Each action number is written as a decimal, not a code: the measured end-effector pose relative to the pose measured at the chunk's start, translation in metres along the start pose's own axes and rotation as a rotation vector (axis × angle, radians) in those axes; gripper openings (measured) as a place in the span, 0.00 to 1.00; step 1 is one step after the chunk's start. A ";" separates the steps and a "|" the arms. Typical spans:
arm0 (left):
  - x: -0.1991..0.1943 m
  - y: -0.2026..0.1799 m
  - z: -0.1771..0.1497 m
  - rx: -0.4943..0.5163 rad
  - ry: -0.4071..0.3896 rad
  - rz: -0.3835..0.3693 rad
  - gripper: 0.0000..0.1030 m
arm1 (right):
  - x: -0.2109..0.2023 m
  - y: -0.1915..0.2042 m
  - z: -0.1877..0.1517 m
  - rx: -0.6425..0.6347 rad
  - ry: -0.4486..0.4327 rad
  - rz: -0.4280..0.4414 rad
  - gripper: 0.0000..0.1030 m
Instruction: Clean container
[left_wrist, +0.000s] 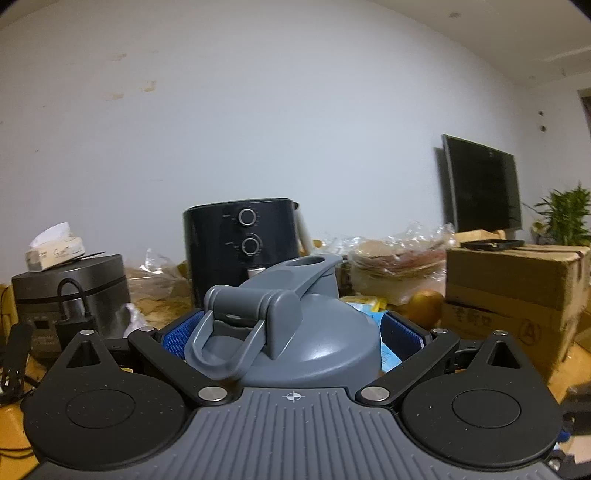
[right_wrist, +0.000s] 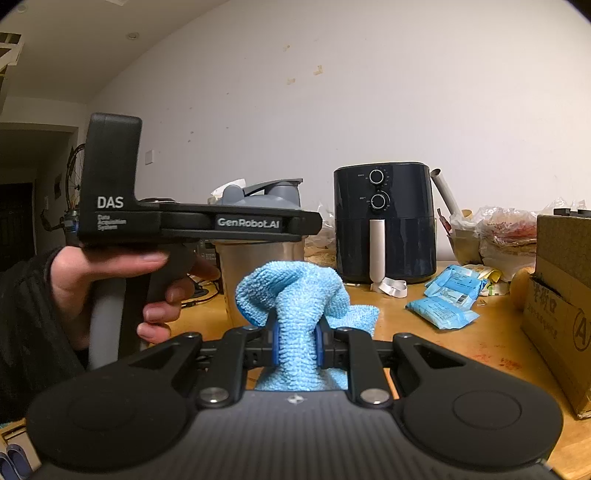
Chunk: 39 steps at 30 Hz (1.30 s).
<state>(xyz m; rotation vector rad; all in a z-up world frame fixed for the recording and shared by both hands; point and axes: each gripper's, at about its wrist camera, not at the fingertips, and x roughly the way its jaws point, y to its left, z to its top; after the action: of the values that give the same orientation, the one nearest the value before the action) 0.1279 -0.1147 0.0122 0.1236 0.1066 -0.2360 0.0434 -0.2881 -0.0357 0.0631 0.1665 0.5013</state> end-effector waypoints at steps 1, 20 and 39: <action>0.000 -0.001 0.000 -0.009 0.000 0.011 1.00 | 0.000 0.000 0.000 0.001 0.000 -0.001 0.15; 0.009 -0.010 0.003 -0.108 0.021 0.177 1.00 | 0.002 -0.001 -0.001 0.002 0.006 -0.005 0.15; 0.014 -0.017 0.003 -0.105 0.036 0.238 0.92 | -0.002 -0.004 -0.001 0.010 0.002 -0.007 0.15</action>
<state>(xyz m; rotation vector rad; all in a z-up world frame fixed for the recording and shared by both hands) 0.1375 -0.1345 0.0119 0.0350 0.1390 0.0094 0.0433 -0.2929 -0.0367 0.0717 0.1708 0.4938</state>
